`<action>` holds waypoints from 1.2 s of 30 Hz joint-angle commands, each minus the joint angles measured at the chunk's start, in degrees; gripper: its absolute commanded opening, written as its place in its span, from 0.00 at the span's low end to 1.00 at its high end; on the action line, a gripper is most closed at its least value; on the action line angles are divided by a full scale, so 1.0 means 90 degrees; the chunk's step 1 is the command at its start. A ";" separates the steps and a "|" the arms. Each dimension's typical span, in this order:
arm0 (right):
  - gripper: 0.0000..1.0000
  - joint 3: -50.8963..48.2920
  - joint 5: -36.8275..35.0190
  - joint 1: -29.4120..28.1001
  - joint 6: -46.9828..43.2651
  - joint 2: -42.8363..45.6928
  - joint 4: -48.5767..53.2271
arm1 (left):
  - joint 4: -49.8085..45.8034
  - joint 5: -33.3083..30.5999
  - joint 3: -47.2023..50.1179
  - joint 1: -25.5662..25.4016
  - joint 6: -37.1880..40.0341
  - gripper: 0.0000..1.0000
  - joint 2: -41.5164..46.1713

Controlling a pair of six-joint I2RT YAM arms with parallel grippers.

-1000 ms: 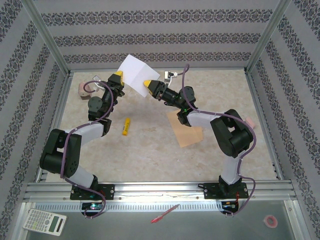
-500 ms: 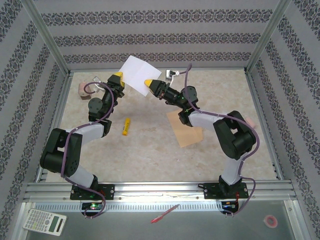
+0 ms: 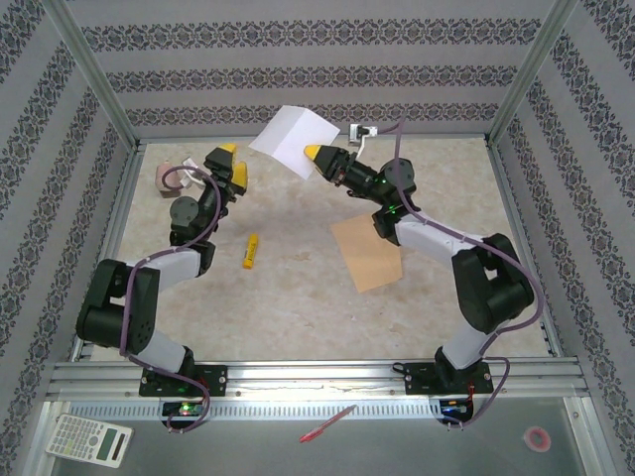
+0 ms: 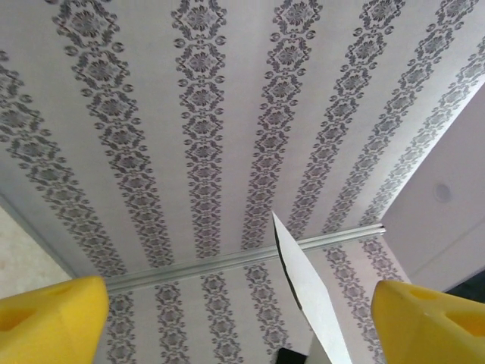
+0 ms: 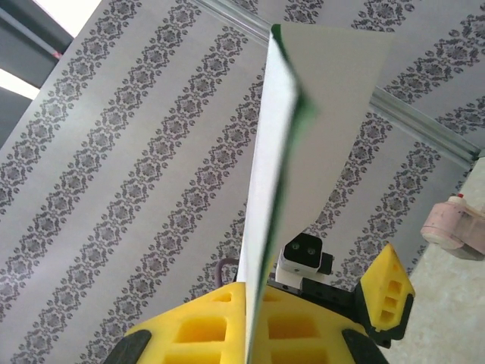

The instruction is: Place the letter into the envelope and seal it

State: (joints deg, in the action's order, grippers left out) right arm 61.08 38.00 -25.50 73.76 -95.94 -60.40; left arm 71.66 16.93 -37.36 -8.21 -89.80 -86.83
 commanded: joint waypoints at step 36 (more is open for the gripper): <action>0.00 0.1599 0.1706 -0.0199 -0.3806 0.0530 0.6324 | -0.7955 0.3838 -0.2926 -0.0107 0.6067 1.00 0.1074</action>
State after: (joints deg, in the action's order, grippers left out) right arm 73.34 52.07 -26.55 39.22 -90.11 -1.15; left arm -2.72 49.36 -64.25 -8.43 -36.12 -77.76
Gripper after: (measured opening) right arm 0.041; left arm 0.997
